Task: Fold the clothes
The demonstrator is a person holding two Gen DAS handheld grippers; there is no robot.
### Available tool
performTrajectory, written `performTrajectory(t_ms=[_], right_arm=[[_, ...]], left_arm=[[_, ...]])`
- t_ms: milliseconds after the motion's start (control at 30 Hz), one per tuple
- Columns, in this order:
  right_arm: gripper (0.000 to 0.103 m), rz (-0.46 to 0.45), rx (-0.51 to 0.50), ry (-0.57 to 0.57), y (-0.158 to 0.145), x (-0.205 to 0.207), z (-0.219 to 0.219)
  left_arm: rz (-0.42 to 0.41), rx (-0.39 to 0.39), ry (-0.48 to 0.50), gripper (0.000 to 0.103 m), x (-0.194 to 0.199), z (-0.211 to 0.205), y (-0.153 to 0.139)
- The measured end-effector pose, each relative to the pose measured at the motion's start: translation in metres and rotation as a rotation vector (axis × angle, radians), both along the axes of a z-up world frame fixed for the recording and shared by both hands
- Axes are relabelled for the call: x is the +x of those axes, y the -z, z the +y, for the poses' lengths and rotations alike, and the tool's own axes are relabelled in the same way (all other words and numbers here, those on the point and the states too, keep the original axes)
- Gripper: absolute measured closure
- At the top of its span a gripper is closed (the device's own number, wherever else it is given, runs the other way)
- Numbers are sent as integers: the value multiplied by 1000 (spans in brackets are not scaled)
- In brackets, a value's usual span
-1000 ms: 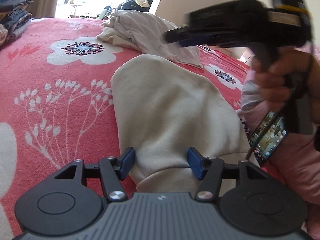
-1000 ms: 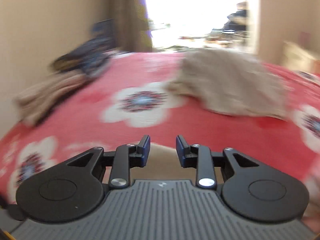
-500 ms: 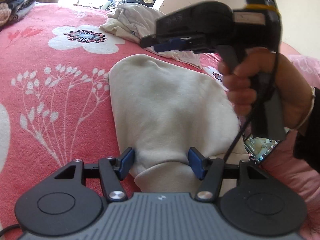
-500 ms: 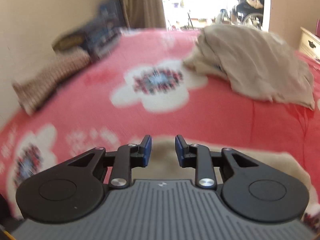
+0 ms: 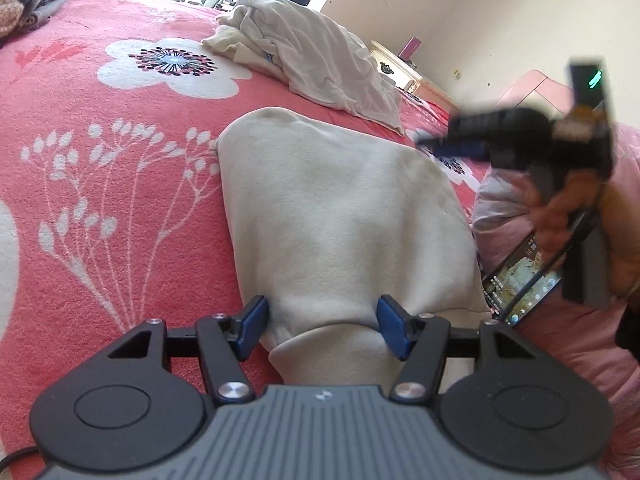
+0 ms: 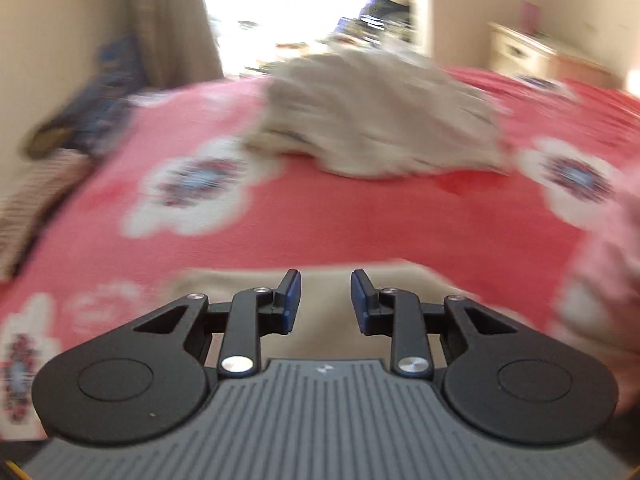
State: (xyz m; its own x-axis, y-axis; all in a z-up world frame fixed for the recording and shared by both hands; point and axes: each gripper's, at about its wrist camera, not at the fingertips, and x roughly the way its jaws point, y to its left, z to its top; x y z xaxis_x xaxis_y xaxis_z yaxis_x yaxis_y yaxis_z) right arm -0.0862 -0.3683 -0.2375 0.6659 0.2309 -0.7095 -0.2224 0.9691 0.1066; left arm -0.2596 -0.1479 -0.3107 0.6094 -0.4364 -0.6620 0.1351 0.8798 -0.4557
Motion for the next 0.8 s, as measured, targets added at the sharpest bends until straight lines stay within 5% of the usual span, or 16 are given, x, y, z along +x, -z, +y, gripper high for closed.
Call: performTrajectory(t_ms=[100, 200, 367, 500, 700, 800], right_arm=[[78, 167, -84, 100, 52, 21, -30], [78, 178, -78, 97, 70, 22, -39], [78, 47, -70, 3, -6, -28, -48], [78, 53, -99, -172, -30, -96, -46], [78, 246, -146, -195, 59, -128, -44], [78, 231, -63, -138, 75, -125, -53]], left_arm=[[8, 10, 3, 42, -3, -2, -4], [6, 41, 3, 44, -8, -6, -11], [17, 17, -7, 44, -11, -2, -17], [30, 36, -3, 44, -13, -7, -16], [40, 86, -14, 42, -13, -20, -16], [31, 123, -10, 42, -15, -25, -16]])
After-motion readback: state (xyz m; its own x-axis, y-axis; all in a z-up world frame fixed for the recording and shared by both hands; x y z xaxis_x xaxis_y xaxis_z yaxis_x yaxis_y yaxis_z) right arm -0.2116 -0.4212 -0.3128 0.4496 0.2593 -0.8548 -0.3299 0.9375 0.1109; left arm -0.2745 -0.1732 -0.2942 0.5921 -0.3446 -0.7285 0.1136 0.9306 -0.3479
